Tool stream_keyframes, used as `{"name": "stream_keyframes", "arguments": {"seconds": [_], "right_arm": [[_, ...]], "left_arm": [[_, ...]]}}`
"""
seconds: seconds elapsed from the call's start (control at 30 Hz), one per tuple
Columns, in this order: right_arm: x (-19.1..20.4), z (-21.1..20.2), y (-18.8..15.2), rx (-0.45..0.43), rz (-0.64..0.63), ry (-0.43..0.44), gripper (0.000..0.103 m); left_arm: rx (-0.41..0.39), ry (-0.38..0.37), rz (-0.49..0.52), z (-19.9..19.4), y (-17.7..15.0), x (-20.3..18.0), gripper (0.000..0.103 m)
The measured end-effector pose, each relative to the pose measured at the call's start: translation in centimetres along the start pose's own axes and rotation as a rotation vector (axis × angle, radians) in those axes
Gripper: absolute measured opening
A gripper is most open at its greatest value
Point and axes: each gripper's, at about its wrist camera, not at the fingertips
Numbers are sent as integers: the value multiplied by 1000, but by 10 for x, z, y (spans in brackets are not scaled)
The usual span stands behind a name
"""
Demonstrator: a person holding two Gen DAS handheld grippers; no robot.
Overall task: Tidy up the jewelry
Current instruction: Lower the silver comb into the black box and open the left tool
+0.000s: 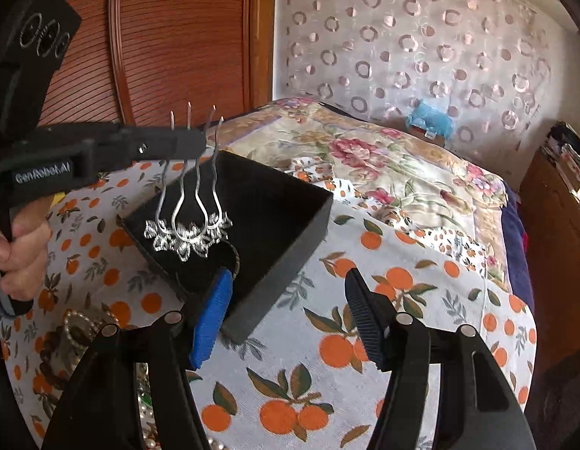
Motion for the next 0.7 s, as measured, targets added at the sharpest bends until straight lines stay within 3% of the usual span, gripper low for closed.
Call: {"name": "stream_keyframes", "arguments": {"seconds": [0.17,0.3,0.4,0.7], "right_arm": [[2,-4,-5,-3,4,1,65],[3,-8,-7,-7,10,-8,65],[3,-12,-8,-11,12,-13,65],[12,-39,-8,-37,17,-42,65]], "left_arm": [[32,12,-24,6,-8,5,1],[44,45,-14,3,-8,10,20],[33,74,2,-5,-5,14,28],[-17,130,30,-42,0,20,33]]}}
Point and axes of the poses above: each gripper's, at about its wrist camera, not at the fingertips, and z roughly the way its jaws point, x to its left, y to its top, and after that the axes turned 14 degrees about -x, right-handed
